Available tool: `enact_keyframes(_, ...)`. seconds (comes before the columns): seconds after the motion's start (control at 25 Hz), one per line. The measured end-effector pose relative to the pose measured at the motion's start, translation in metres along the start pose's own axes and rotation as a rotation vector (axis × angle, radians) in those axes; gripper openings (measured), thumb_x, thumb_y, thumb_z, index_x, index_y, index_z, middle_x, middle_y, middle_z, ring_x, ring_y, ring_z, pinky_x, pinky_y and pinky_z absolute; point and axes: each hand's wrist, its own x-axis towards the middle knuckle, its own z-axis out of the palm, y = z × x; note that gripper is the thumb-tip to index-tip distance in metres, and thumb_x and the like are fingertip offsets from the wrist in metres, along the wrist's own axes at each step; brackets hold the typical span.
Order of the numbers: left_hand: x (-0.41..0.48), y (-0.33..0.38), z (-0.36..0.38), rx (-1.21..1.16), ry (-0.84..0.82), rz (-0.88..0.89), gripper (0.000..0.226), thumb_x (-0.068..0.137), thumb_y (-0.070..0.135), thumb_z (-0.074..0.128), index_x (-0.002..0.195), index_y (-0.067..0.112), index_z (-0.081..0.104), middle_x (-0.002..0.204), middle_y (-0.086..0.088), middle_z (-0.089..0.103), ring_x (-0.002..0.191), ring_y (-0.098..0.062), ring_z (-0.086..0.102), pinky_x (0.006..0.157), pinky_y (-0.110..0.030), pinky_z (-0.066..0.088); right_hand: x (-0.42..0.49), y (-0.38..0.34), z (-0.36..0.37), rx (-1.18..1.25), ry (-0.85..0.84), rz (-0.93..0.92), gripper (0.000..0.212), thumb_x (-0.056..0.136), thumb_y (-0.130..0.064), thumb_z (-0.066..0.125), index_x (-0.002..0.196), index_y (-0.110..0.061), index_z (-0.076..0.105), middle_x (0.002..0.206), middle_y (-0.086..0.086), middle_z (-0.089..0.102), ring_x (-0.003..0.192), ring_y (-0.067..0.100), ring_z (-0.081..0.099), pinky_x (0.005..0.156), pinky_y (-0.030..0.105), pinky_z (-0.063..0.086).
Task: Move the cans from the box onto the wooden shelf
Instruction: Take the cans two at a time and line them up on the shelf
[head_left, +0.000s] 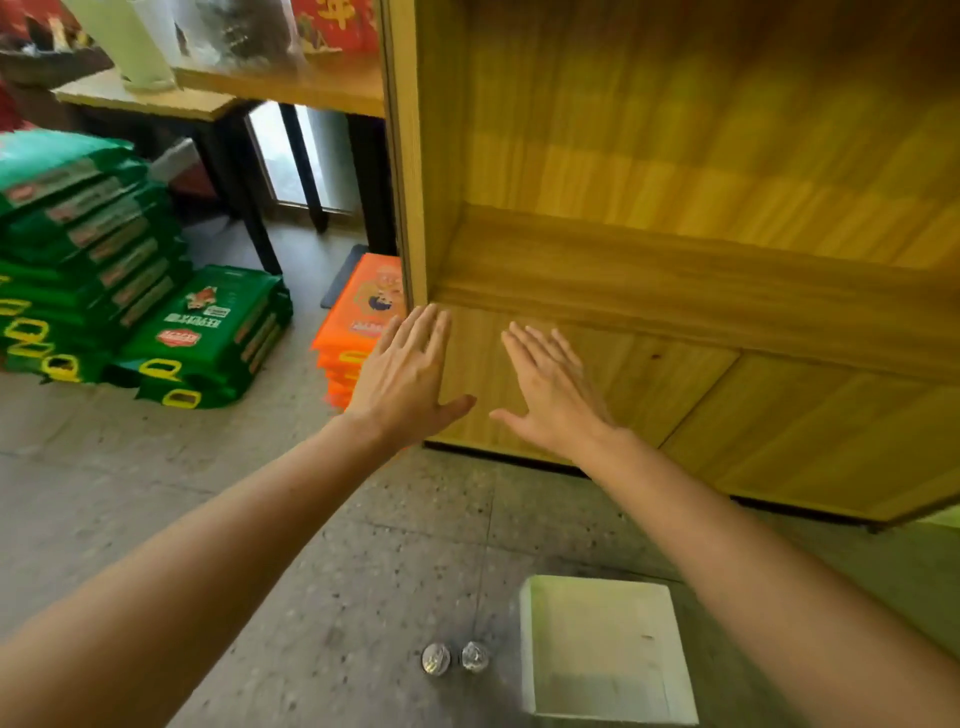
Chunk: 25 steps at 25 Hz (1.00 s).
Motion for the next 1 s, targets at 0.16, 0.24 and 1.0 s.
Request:
enact_keyframes(0.16, -0.035, -0.018, 0.142, -0.021, -0.047, 0.012, 0.097, 0.078, 0.059, 0.052, 0.146, 0.005, 0.009, 0.156, -0.014, 0.014, 0.146, -0.025, 0.01, 0.118, -0.037, 0.005, -0.022, 0.005, 0.144, 0.015, -0.035, 0.002, 0.09, 0.081, -0.049, 0.057, 0.145, -0.008, 0.01, 0.156, 0.008, 0.012, 0.144, 0.021, 0.011, 0.116, 0.034, -0.002)
enact_keyframes(0.24, -0.052, -0.026, 0.215, -0.033, -0.082, 0.012, 0.097, 0.078, 0.06, 0.052, 0.146, 0.006, 0.009, 0.157, -0.013, 0.013, 0.146, -0.024, 0.009, 0.118, -0.036, 0.004, -0.035, 0.012, 0.219, 0.022, -0.056, 0.018, 0.09, 0.081, -0.051, 0.056, 0.145, -0.009, 0.009, 0.156, 0.008, 0.012, 0.144, 0.021, 0.01, 0.116, 0.033, -0.003)
enact_keyframes(1.0, -0.244, -0.017, 0.52, -0.261, -0.544, 0.107, 0.112, 0.064, 0.075, 0.052, 0.146, 0.01, 0.014, 0.156, -0.009, 0.02, 0.143, -0.024, 0.022, 0.115, -0.031, 0.02, -0.189, -0.01, 0.543, 0.503, -0.47, 0.089, 0.101, 0.068, -0.058, 0.067, 0.145, -0.02, 0.013, 0.154, -0.001, 0.021, 0.141, 0.017, 0.022, 0.114, 0.033, 0.022)
